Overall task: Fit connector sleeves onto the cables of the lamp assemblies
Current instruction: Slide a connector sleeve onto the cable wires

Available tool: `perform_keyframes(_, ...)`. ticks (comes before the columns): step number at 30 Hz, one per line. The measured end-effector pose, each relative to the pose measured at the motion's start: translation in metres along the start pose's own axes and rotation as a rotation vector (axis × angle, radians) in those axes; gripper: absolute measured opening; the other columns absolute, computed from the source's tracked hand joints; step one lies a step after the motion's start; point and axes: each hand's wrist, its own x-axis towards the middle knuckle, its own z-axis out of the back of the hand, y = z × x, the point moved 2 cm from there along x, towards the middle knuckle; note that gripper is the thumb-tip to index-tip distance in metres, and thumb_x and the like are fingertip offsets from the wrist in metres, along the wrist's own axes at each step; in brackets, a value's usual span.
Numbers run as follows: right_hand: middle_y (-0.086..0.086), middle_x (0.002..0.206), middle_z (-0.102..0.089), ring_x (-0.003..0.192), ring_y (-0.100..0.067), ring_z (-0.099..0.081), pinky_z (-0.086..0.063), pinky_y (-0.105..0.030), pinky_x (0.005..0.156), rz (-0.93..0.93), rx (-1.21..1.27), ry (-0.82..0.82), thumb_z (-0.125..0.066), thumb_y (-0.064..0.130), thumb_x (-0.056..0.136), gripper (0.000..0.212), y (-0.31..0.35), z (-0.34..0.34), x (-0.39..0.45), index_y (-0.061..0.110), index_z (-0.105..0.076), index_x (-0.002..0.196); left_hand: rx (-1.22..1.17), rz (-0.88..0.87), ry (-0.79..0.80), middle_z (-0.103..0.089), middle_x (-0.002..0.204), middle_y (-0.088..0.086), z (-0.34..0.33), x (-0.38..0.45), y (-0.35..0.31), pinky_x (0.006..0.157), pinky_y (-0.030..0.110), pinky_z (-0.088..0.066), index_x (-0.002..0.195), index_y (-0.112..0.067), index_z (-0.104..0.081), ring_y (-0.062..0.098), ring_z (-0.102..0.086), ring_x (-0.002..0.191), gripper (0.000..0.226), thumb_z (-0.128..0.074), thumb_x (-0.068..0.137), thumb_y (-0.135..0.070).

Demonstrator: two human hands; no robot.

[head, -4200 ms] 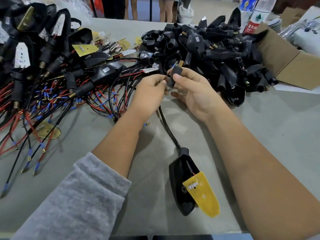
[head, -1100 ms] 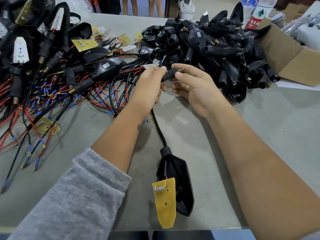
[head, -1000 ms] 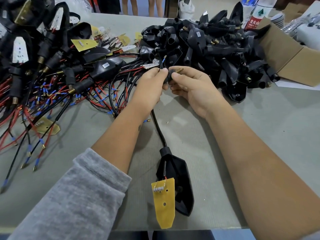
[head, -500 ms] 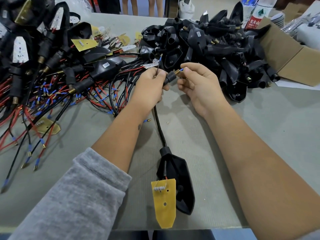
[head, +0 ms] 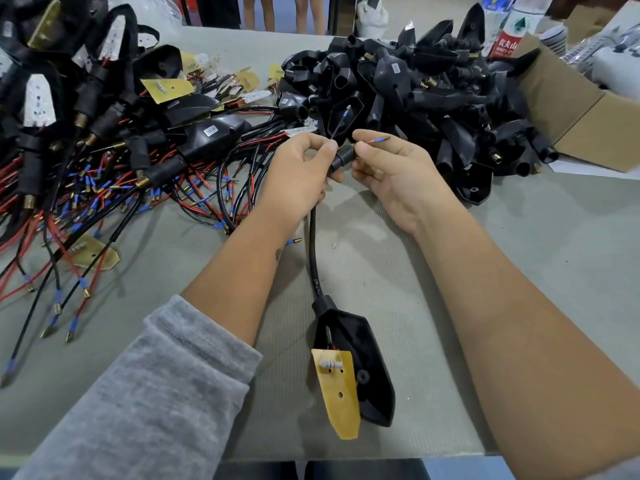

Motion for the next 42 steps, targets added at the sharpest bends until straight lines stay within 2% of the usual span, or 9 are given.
perform_keyframes(8,-0.002,0.083,-0.065,0.068,-0.011,-0.060,-0.054,-0.026,0.074,0.031,-0.033,-0.003,-0.049,0.012,0.101,0.018,0.002,-0.004,-0.003,0.010,-0.067,0.099,0.010,0.009,-0.051,-0.064,0.078,0.000,0.002,0.003,0.003,0.057,0.022,-0.054,0.085,-0.021,-0.061,0.004,-0.058,0.059,0.017,-0.052,0.099,-0.020)
perform_keyframes(12,-0.005,0.088,-0.067,0.069,-0.013,-0.061,-0.050,-0.023,0.058,0.034,-0.077,-0.002,-0.049,0.018,0.102,0.017,0.003,-0.006,-0.005,0.013,-0.065,0.099,-0.072,-0.019,-0.049,-0.069,0.085,-0.004,0.002,0.003,0.001,0.062,0.023,-0.054,0.089,-0.022,-0.064,0.004,-0.064,0.071,0.017,-0.055,0.096,-0.010)
perform_keyframes(18,-0.003,0.081,-0.067,0.061,-0.012,-0.058,-0.043,-0.020,0.047,0.015,-0.038,-0.029,-0.045,0.020,0.104,0.019,0.005,-0.005,-0.005,0.014,-0.059,0.092,-0.321,0.086,0.014,-0.076,0.095,-0.006,0.011,0.005,-0.003,0.090,0.036,-0.055,0.103,-0.027,-0.063,0.011,-0.070,0.094,0.014,-0.054,0.098,-0.017)
perform_keyframes(21,-0.006,0.083,-0.066,0.059,-0.012,-0.057,-0.044,-0.021,0.049,0.009,-0.044,-0.032,-0.043,0.019,0.104,0.021,0.005,-0.005,-0.004,0.013,-0.058,0.091,-0.378,0.092,0.015,-0.075,0.086,-0.005,0.012,0.004,-0.005,0.084,0.032,-0.056,0.103,-0.026,-0.062,0.012,-0.070,0.089,0.010,-0.056,0.098,-0.020)
perform_keyframes(27,-0.012,0.095,-0.068,0.063,-0.015,-0.057,-0.050,-0.026,0.061,0.017,-0.123,0.044,-0.038,0.019,0.106,0.023,0.005,-0.009,-0.004,0.013,-0.054,0.091,-0.157,0.065,0.061,-0.070,0.110,0.003,0.007,0.006,0.000,0.088,0.025,-0.054,0.122,-0.015,-0.058,0.011,-0.067,0.098,0.023,-0.050,0.100,-0.014)
perform_keyframes(30,-0.015,0.100,-0.064,0.063,-0.017,-0.055,-0.051,-0.028,0.063,0.014,-0.173,0.068,-0.036,0.017,0.106,0.024,0.005,-0.010,-0.004,0.011,-0.053,0.090,-0.020,-0.057,0.062,-0.069,0.103,0.000,0.003,0.002,0.000,0.081,0.014,-0.052,0.126,-0.002,-0.059,-0.002,-0.066,0.086,0.030,-0.052,0.097,-0.001)
perform_keyframes(35,-0.009,0.084,-0.063,0.064,-0.017,-0.056,-0.050,-0.026,0.063,0.052,-0.194,0.146,-0.057,-0.002,0.094,0.013,0.002,-0.009,-0.005,0.010,-0.052,0.093,-0.015,-0.127,-0.037,-0.070,0.086,-0.002,0.007,0.000,0.000,0.082,0.015,-0.053,0.116,-0.003,-0.065,-0.004,-0.068,0.078,0.031,-0.063,0.087,0.007)
perform_keyframes(38,-0.006,0.082,-0.065,0.065,-0.010,-0.060,-0.050,-0.022,0.061,0.075,-0.231,0.153,-0.061,-0.011,0.087,0.024,-0.001,-0.008,-0.003,0.008,-0.055,0.101,-0.065,-0.110,-0.077,-0.070,0.080,-0.002,0.008,-0.001,-0.002,0.080,0.020,-0.055,0.108,-0.008,-0.065,0.003,-0.068,0.074,0.024,-0.063,0.088,0.005)
perform_keyframes(42,-0.003,0.077,-0.062,0.063,-0.007,-0.057,-0.048,-0.019,0.061,0.087,-0.276,0.082,-0.060,-0.006,0.090,0.019,-0.004,-0.006,0.001,0.005,-0.064,0.104,-0.214,-0.093,-0.191,-0.061,0.063,-0.006,0.012,0.003,-0.005,0.062,0.021,-0.048,0.096,-0.016,-0.064,0.005,-0.057,0.057,0.016,-0.050,0.099,-0.009)
